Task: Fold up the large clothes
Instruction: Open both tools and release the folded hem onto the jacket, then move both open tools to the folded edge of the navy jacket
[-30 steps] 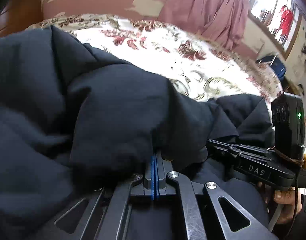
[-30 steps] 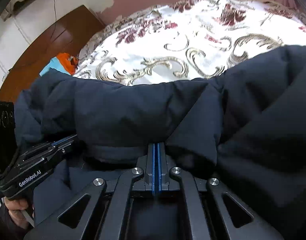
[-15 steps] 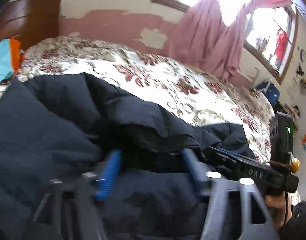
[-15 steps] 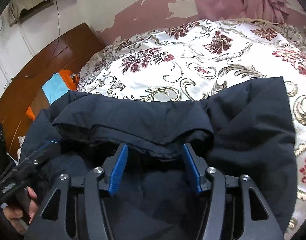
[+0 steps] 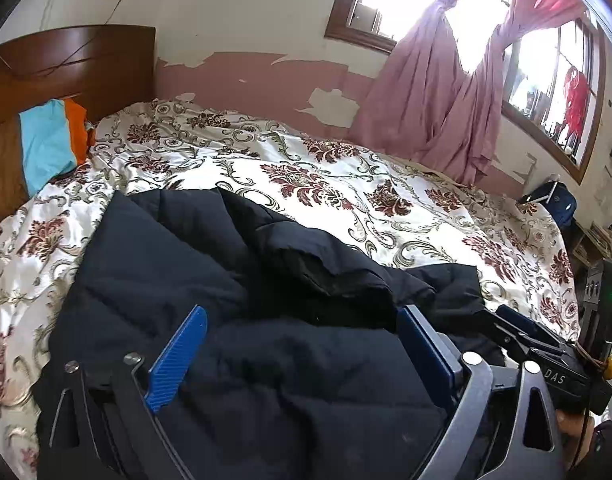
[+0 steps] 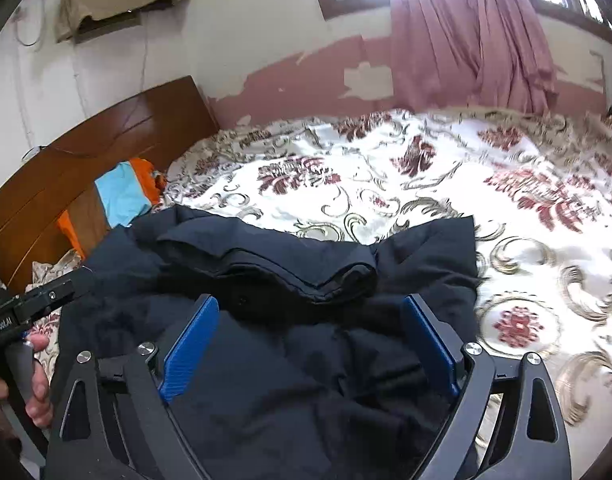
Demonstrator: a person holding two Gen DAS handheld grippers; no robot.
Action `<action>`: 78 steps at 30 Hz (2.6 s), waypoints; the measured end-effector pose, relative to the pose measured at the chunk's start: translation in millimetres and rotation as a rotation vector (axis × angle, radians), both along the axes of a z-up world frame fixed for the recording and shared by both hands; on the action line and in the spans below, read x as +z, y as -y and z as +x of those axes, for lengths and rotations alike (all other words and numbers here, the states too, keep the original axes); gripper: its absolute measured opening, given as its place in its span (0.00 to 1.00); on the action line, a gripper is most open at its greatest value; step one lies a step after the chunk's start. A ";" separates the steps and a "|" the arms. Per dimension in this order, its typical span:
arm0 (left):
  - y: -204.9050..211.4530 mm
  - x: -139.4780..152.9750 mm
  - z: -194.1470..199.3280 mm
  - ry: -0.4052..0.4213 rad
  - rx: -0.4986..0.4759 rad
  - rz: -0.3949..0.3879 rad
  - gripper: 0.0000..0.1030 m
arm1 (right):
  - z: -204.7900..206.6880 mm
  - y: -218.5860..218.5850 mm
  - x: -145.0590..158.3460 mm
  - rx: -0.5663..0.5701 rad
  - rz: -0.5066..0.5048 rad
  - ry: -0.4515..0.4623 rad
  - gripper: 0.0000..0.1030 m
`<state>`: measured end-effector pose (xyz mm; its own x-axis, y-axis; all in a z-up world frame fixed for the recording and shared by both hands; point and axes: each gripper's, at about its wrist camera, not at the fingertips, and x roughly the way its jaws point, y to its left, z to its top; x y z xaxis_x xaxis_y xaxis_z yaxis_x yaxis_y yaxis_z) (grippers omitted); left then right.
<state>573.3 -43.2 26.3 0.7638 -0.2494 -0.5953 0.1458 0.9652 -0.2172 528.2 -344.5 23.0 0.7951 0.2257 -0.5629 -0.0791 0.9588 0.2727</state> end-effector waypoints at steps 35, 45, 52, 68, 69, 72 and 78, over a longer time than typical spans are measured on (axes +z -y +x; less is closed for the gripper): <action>-17.1 96.1 -286.0 0.269 0.041 0.144 1.00 | -274.6 -28.0 111.8 0.196 -0.082 0.197 0.90; -23.5 95.7 -339.8 0.318 0.023 0.214 1.00 | -340.2 -56.5 113.3 0.238 -0.134 0.260 0.90; -29.1 77.6 -377.3 0.341 0.011 0.295 1.00 | -379.7 -64.2 97.3 0.211 -0.143 0.305 0.91; -65.8 -8.5 -414.0 0.177 -0.113 0.307 1.00 | -395.0 -69.8 23.5 0.189 -0.240 0.118 0.91; -65.2 -13.9 -414.8 0.165 -0.123 0.314 1.00 | -395.7 -68.6 16.3 0.190 -0.248 0.096 0.91; -62.8 -31.8 -414.1 0.114 -0.159 0.358 1.00 | -396.7 -67.1 0.2 0.203 -0.269 0.042 0.91; -59.3 -66.6 -405.4 -0.047 -0.261 0.383 1.00 | -404.8 -70.9 -27.9 0.258 -0.341 -0.035 0.91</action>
